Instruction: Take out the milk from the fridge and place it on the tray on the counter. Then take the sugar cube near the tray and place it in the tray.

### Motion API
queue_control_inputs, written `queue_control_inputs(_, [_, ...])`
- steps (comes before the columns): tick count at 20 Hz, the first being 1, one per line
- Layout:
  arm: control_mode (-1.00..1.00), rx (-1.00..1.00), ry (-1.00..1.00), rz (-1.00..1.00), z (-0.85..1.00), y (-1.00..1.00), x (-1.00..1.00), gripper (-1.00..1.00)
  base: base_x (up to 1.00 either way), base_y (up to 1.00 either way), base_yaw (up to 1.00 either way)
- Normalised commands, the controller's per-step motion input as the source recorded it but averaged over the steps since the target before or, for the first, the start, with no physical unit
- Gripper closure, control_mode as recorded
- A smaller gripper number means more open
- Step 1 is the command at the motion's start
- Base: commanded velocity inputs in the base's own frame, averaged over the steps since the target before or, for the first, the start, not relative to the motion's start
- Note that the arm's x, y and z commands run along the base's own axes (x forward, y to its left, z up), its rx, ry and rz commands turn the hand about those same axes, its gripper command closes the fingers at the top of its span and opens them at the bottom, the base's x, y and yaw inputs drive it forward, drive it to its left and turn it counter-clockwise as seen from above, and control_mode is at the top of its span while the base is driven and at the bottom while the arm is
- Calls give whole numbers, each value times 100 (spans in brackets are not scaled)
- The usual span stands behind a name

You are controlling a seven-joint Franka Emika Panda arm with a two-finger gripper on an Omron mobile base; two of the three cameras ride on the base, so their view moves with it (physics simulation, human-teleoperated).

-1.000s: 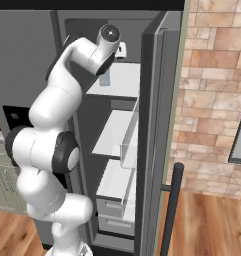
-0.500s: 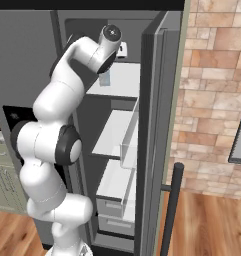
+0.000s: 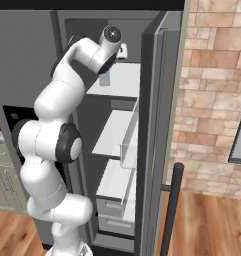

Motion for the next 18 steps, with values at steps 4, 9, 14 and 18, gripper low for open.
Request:
queue_control_inputs(4, [-100, -1, -3, 0, -27, 3, 15, -100, 0, 0, 0])
queue_control_inputs(9, [-100, 0, -4, 0, -4, 0, 24, -100, 0, 0, 0])
queue_control_inputs(14, [-100, 0, -2, 0, 0, 1, 27, -100, 0, 0, 0])
queue_control_inputs(18, [-100, 0, 0, 0, 0, 0, 28, -100, 0, 0, 0])
